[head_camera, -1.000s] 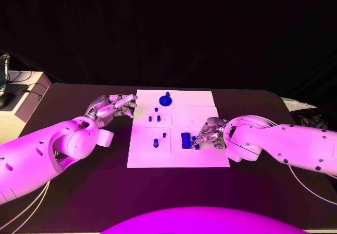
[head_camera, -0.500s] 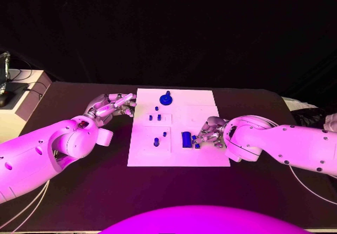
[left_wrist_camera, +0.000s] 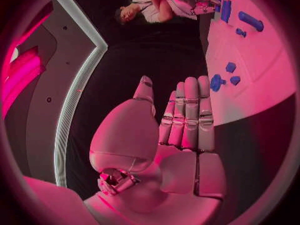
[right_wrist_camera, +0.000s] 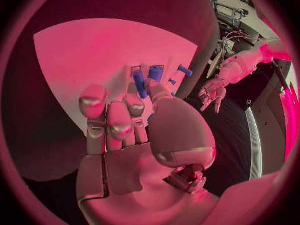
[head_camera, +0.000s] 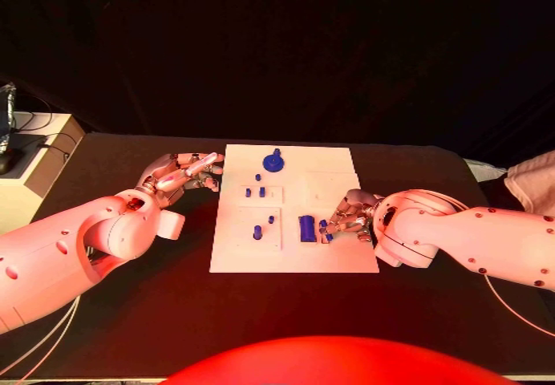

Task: Assemble the parts on the task board

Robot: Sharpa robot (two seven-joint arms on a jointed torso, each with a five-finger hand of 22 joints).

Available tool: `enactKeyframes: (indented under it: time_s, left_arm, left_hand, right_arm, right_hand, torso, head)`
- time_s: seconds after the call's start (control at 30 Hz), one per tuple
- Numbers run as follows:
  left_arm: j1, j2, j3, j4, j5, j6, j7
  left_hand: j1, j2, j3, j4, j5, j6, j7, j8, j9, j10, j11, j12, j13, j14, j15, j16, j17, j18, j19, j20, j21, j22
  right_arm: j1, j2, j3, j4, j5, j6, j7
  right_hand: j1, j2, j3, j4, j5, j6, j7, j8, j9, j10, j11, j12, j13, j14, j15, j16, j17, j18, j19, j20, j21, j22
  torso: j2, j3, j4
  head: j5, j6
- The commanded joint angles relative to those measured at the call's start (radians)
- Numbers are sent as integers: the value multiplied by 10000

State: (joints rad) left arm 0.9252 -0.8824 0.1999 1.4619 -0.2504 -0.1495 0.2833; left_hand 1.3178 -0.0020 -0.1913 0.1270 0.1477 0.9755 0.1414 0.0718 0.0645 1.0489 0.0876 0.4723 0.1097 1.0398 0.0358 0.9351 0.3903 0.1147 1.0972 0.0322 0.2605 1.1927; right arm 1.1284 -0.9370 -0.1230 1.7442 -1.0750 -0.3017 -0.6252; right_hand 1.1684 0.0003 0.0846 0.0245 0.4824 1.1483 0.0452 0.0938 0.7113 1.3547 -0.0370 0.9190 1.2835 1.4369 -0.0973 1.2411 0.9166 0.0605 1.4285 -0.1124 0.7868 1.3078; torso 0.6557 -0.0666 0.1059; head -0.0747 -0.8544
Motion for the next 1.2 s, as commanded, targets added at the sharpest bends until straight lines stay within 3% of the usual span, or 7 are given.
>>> enactKeyframes:
  time_s: [0.03,0.43,0.67,0.77,1.2]
  left_arm:
    - [-1,8,10,27,-22,172,79]
    - [-1,40,10,2,-22,177,44]
    - [-2,47,10,-10,-22,183,34]
    - [-2,55,10,-14,-22,186,33]
    - [-2,57,10,-19,-23,176,27]
  left_hand:
    - [19,-71,68,13,-2,3,5,6,10,-18,-21,1,-5,-15,-12,42,5,-154,60,36,-45,8]
    - [22,-61,72,17,-2,11,7,3,9,-19,-20,0,-5,-15,-12,41,6,-155,62,35,-52,12]
    - [24,-47,75,19,-1,9,8,1,9,-23,-18,-2,-5,-14,-11,41,5,-155,63,35,-55,13]
    - [24,-47,75,19,-1,9,8,1,9,-23,-18,-2,-5,-14,-11,41,5,-155,63,35,-55,13]
    - [27,-20,59,9,0,3,13,-1,8,-21,-17,0,-4,-15,-10,42,4,-154,67,36,-63,22]
  right_arm:
    - [-5,-13,7,52,-180,-152,-101]
    - [-5,54,8,-170,-80,330,-214]
    - [-6,90,7,-301,-72,506,-236]
    - [-7,132,7,-335,-72,514,-235]
    - [-19,265,7,-400,-42,468,-216]
  right_hand:
    - [26,37,2524,-2572,35,74,13,35,-5,126,-91,-47,-11,-17,-64,-58,0,61,-59,-26,-42,916]
    - [-15,43,2456,-2515,-174,80,-27,19,-44,108,-99,-135,-45,-25,-67,-73,-19,50,-69,-24,-91,907]
    - [-15,43,2199,-2278,-688,100,-138,-24,-163,96,-137,-187,-61,-23,-90,-100,-42,19,-69,-41,-208,887]
    - [18,67,1914,-2134,-555,161,-190,-64,-291,99,-161,-168,-41,-19,-104,-105,-45,-3,-54,-58,-235,889]
    - [48,88,1424,-1836,-755,323,-227,-140,-653,79,-172,-162,-11,-18,-121,-119,-45,-38,-23,-85,-314,892]
  torso:
    - [-3,-7,20]
    - [3,-30,45]
    - [1,-34,58]
    - [-2,-33,60]
    - [-16,-41,76]
  head:
    - [-17,-19]
    - [-74,-36]
    - [-96,-74]
    - [-101,-84]
    - [-105,-118]
